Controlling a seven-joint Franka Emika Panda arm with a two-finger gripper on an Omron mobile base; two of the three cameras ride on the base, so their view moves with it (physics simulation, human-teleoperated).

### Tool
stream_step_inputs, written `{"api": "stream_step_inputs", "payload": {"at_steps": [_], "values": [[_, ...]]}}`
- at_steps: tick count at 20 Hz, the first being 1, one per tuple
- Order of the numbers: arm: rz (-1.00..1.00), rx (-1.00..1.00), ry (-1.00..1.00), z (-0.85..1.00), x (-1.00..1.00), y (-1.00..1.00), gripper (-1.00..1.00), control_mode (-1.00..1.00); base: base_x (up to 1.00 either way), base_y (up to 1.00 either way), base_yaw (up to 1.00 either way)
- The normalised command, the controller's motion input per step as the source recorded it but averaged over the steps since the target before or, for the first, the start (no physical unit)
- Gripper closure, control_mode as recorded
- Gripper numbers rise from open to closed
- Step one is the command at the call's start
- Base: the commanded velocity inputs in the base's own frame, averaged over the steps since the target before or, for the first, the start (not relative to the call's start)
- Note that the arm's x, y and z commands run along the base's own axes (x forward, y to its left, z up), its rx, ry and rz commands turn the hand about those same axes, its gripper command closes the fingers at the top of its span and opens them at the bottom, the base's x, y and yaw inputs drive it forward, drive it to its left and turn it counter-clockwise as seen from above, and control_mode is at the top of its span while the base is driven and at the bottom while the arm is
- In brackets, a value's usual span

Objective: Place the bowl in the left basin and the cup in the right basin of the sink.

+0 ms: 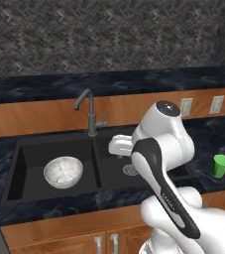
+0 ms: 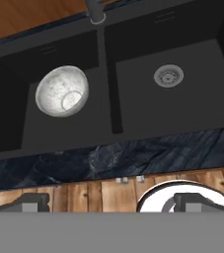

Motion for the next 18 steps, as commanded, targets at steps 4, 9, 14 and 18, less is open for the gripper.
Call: {"api": "stream_step_inputs", "payload": {"at_steps": [4, 9, 14, 18], "values": [[0.04, 0.00, 0.00, 0.21, -0.17, -0.46, -1.00, -1.00, 0.00, 0.00, 0.00], [0.01, -0.01, 0.02, 0.20, -0.13, -0.44, -1.00, -1.00, 0.00, 0.00, 0.00], [0.00, -0.02, 0.04, 0.18, -0.11, -0.44, -1.00, -1.00, 0.00, 0.00, 0.00], [0.00, -0.03, 0.06, 0.16, -0.10, -0.45, -1.00, -1.00, 0.00, 0.00, 0.00]]}}
